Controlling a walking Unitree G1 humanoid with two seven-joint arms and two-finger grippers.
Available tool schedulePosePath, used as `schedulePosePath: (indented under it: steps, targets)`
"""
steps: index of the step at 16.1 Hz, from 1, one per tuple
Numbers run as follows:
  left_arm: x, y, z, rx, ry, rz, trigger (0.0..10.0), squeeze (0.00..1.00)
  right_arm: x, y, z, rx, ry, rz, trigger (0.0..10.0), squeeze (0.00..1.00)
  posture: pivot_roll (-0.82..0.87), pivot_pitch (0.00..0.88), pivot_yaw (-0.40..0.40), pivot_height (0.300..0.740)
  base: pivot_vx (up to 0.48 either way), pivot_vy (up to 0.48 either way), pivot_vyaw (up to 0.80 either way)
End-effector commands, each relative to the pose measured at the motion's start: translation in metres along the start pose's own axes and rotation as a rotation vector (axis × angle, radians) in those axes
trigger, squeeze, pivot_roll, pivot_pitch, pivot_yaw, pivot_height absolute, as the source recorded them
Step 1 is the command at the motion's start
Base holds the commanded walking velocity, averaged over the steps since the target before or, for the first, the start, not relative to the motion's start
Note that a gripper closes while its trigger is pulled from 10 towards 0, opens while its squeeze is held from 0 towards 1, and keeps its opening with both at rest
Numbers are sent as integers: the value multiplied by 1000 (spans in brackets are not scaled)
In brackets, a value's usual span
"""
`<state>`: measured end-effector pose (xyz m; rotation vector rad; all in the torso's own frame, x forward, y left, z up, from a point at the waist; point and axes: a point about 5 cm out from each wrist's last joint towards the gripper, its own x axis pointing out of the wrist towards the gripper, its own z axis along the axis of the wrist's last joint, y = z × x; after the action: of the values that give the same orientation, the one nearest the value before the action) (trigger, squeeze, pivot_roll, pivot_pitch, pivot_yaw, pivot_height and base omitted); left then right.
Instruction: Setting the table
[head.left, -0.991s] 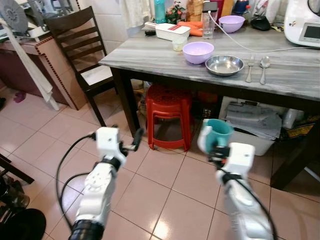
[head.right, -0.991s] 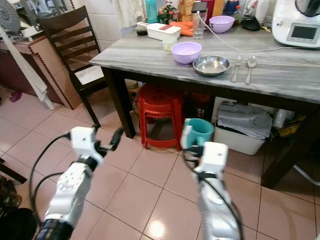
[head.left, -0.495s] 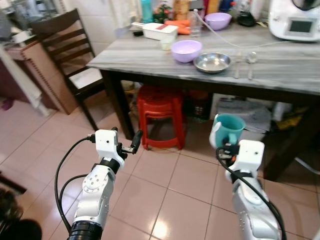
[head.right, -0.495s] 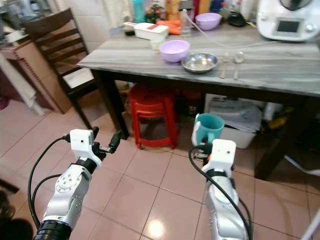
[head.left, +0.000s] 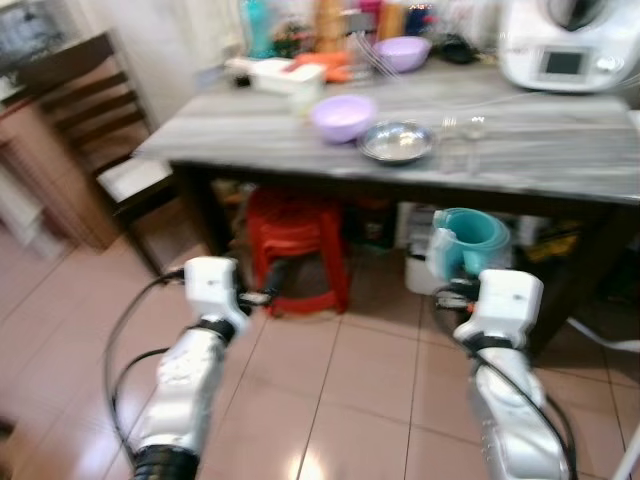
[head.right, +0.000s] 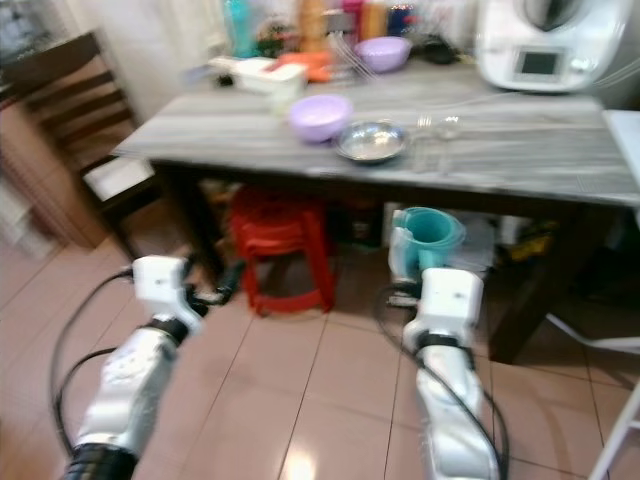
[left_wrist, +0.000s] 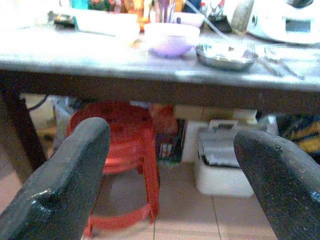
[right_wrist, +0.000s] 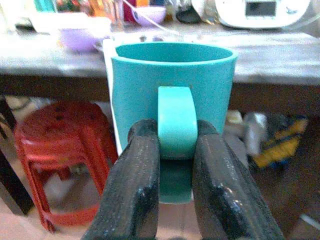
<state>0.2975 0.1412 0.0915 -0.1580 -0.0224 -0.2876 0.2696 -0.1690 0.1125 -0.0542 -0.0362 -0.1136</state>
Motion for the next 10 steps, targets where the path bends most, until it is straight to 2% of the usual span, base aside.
schedulePosePath:
  steps: [1,10]
  targets:
    - [2,-5,5,-4,-14,-23,10000,0,0,-10,11,-33,-42,-42,10000,0,-146,0,122,740,465,0,0]
    - [-2,-7,6,-12,-1,-70,10000,0,-3,-19,25,-99,-92,-94,10000,0,-161,0,122,740,478,0,0]
